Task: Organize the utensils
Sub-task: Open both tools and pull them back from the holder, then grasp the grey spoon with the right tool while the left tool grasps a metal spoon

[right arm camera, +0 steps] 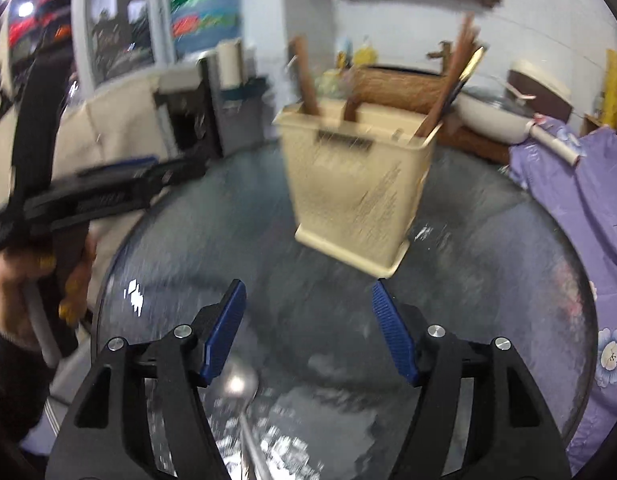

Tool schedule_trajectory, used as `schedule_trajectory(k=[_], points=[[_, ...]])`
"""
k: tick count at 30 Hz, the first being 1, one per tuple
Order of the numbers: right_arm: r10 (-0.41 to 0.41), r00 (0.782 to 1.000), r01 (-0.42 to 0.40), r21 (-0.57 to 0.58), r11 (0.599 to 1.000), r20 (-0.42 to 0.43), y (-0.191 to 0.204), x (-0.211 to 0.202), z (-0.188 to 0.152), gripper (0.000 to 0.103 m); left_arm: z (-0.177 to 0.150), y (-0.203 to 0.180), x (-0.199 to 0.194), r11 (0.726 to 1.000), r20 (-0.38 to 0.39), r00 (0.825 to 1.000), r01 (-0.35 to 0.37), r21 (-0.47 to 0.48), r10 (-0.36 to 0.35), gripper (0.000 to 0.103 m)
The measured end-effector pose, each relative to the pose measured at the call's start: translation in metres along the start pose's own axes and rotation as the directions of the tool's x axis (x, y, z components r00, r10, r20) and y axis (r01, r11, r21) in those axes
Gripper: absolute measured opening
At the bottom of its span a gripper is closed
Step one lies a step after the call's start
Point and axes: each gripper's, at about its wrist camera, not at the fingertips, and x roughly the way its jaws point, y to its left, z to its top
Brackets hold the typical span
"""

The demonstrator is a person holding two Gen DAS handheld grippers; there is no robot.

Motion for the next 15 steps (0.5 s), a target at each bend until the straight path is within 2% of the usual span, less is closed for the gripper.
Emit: schedule_trajectory(k=[3, 8, 11, 15], points=[[0.037, 0.997, -0.041, -0.046, 0.998, -0.069, 0.019, 0.013, -0.025, 0.064, -0.021, 0.003, 0.003, 1.000, -0.046, 0.999, -0.017, 0.026, 0.018, 0.084], [0.060, 0.985, -0.074, -0.085, 0.994, -0.163, 0.038, 0.035, -0.053, 0.059, -0.053, 0.001, 0.004, 0.998, -0.117, 0.993, 0.008, 0.059, -0.001, 0.084], [0.075, 0.980, -0.090, -0.077, 0.993, -0.183, 0.040, 0.041, -0.059, 0.056, -0.067, -0.001, 0.003, 0.997, -0.139, 0.990, 0.002, 0.077, 0.009, 0.080], [0.080, 0.976, -0.101, -0.097, 0.990, -0.200, 0.046, 0.045, -0.062, 0.055, -0.076, -0.001, 0.003, 0.997, -0.169, 0.986, 0.025, 0.072, -0.013, 0.079]])
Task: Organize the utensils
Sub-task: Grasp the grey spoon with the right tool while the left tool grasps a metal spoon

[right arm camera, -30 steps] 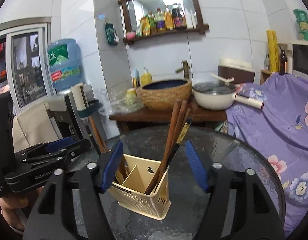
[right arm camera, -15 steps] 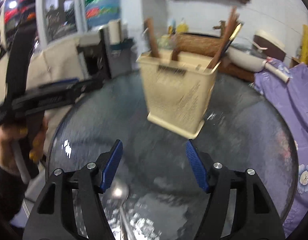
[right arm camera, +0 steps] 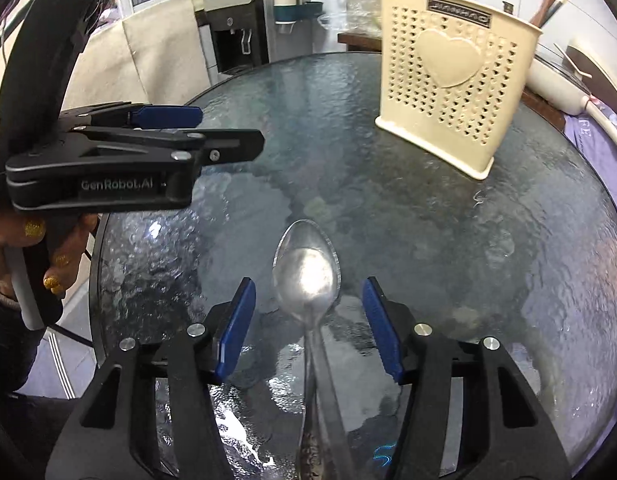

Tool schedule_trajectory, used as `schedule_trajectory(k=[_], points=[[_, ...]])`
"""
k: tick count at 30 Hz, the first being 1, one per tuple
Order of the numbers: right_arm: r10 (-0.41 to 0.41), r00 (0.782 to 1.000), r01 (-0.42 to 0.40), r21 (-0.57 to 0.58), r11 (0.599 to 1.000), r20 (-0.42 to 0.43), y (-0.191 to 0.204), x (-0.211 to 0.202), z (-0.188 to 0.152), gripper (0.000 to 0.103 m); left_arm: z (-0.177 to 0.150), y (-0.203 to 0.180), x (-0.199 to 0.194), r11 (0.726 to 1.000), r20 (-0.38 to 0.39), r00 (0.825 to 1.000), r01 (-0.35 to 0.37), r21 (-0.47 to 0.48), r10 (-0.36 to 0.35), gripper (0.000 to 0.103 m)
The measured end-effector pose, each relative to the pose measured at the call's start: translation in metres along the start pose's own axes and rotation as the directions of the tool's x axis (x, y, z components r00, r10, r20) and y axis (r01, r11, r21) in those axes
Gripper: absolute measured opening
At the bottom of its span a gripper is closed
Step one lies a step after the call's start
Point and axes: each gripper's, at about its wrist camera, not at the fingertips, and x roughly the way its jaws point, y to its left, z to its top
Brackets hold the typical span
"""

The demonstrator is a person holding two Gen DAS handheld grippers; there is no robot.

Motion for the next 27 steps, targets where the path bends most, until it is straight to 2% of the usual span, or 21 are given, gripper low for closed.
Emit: schedule_trajectory(k=[10, 23, 27], points=[[-0.009, 1.000, 0.010, 0.019, 1.000, -0.025, -0.002, 0.010, -0.001, 0.037, -0.012, -0.004, 0.001, 1.000, -0.014, 1.000, 0.011, -0.015, -0.011, 0.077], [0.007, 1.000, -0.008, 0.067, 0.998, 0.003, -0.017, -0.002, 0.002, 0.037, -0.015, -0.005, 0.001, 1.000, -0.025, 0.999, 0.023, -0.013, -0.023, 0.076], [0.008, 0.999, -0.012, 0.109, 0.994, 0.039, -0.030, -0.015, 0.002, 0.037, -0.015, -0.009, -0.001, 0.998, -0.041, 0.998, 0.054, -0.018, -0.054, 0.069]])
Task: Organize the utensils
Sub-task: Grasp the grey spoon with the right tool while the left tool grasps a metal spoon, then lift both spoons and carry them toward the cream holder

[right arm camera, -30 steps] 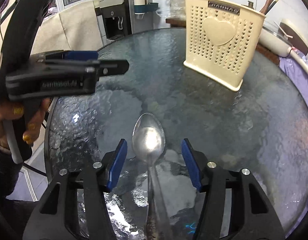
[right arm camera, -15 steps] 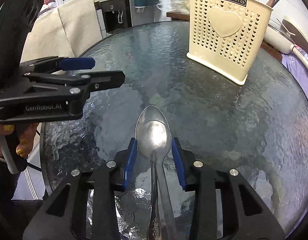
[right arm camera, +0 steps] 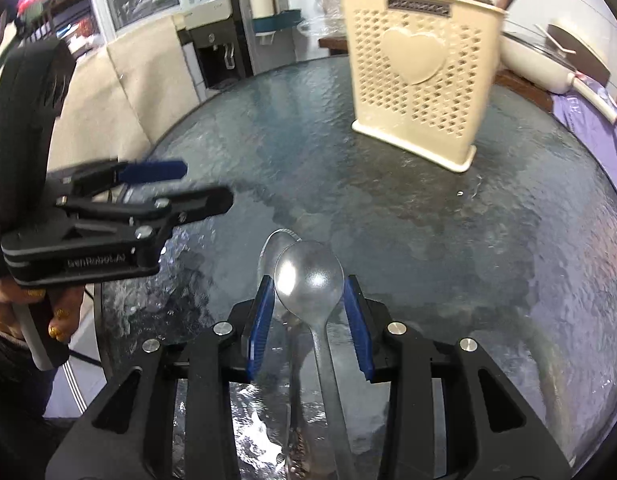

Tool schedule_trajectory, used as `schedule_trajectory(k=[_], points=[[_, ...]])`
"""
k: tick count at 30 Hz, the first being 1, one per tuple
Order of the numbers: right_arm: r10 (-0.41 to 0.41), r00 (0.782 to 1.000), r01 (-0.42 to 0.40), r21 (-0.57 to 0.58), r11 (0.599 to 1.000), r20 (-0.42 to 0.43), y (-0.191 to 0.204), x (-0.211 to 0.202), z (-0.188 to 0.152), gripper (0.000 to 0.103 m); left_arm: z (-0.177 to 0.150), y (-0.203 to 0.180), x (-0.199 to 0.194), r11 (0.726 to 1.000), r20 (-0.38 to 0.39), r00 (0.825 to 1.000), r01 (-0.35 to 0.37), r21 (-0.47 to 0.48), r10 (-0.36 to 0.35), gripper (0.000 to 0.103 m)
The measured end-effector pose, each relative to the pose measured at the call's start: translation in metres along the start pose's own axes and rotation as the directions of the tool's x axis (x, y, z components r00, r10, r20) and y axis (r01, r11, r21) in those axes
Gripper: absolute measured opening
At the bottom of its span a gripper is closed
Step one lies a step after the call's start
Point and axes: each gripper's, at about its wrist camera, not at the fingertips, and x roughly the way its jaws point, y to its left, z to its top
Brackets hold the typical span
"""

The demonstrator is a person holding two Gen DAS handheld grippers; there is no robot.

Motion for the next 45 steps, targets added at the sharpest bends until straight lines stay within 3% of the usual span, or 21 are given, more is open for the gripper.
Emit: schedule_trajectory(k=[8, 19, 26, 29, 33, 45], points=[[-0.049, 0.997, 0.043, 0.107, 0.993, 0.060, -0.032, -0.022, 0.002, 0.037, -0.009, -0.029, 0.001, 0.994, -0.065, 0.992, 0.111, 0.022, -0.109, 0.066], [-0.113, 0.991, 0.096, 0.209, 0.973, 0.073, -0.056, -0.028, 0.003, 0.037, -0.022, -0.075, 0.013, 0.997, -0.152, 0.985, 0.080, 0.015, -0.077, 0.066], [-0.107, 0.991, 0.087, 0.225, 0.970, 0.079, -0.062, -0.032, 0.000, 0.037, -0.023, -0.093, 0.029, 0.998, -0.155, 0.988, -0.017, 0.055, 0.026, 0.066], [-0.105, 0.992, 0.085, 0.231, 0.969, 0.076, -0.065, -0.032, -0.002, 0.037, -0.019, -0.095, 0.032, 0.996, -0.150, 0.987, -0.041, 0.074, 0.052, 0.055], [-0.104, 0.992, 0.084, 0.241, 0.967, 0.071, -0.069, -0.032, -0.003, 0.037, -0.012, -0.096, 0.036, 0.996, -0.159, 0.986, -0.034, 0.081, 0.046, 0.047], [-0.120, 0.992, 0.102, 0.274, 0.956, 0.049, -0.078, -0.027, -0.004, 0.037, 0.004, -0.109, 0.052, 0.989, -0.204, 0.978, -0.022, 0.149, 0.052, 0.046]])
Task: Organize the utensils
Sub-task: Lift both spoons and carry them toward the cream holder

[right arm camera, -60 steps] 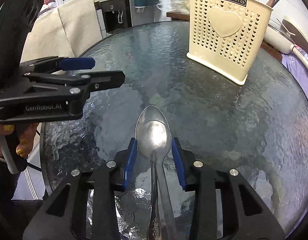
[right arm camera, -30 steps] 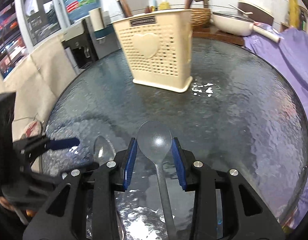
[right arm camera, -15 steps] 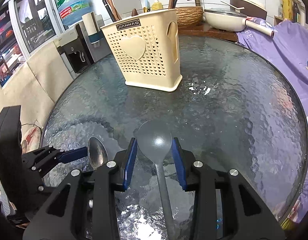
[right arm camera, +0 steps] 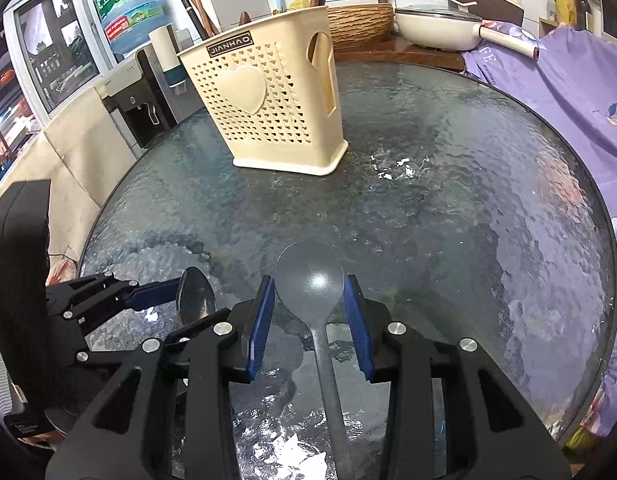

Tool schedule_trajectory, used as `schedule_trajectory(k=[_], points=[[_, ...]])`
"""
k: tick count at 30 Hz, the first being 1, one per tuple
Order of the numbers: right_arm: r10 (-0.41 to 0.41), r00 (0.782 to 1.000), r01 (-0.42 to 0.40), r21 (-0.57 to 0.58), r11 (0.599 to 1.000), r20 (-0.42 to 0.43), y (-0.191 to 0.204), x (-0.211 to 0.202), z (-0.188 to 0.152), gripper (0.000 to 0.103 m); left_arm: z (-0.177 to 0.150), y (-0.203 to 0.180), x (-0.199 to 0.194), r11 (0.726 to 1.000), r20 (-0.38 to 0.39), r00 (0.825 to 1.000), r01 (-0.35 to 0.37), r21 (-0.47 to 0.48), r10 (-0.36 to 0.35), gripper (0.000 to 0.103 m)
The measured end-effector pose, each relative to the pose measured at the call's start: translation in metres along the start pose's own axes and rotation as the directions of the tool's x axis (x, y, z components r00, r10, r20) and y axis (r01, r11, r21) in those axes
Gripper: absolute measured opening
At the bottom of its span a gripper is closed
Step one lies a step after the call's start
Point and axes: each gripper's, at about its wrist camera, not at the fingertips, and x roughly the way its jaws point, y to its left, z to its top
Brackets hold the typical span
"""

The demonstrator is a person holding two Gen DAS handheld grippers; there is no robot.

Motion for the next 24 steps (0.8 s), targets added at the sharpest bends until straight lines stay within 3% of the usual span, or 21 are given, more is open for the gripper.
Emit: schedule_trajectory(k=[6, 10, 14, 24], points=[[-0.022, 1.000, 0.023, 0.011, 1.000, -0.005, -0.004, 0.003, 0.001, 0.037, 0.007, -0.004, 0.005, 1.000, 0.000, 1.000, 0.014, 0.000, -0.014, 0.046], [-0.027, 1.000, 0.027, 0.017, 0.999, -0.005, -0.007, 0.003, 0.001, 0.037, 0.008, -0.009, 0.004, 1.000, 0.005, 1.000, 0.023, 0.016, -0.023, 0.037], [-0.030, 1.000, 0.030, 0.013, 0.999, -0.001, -0.004, 0.002, 0.003, 0.037, 0.012, -0.009, 0.006, 0.999, 0.009, 0.999, 0.036, 0.019, -0.036, 0.034], [0.005, 0.999, -0.005, -0.001, 1.000, 0.051, 0.000, -0.010, 0.010, 0.037, 0.017, 0.001, -0.006, 0.993, 0.048, 0.992, 0.117, 0.006, -0.118, 0.033]])
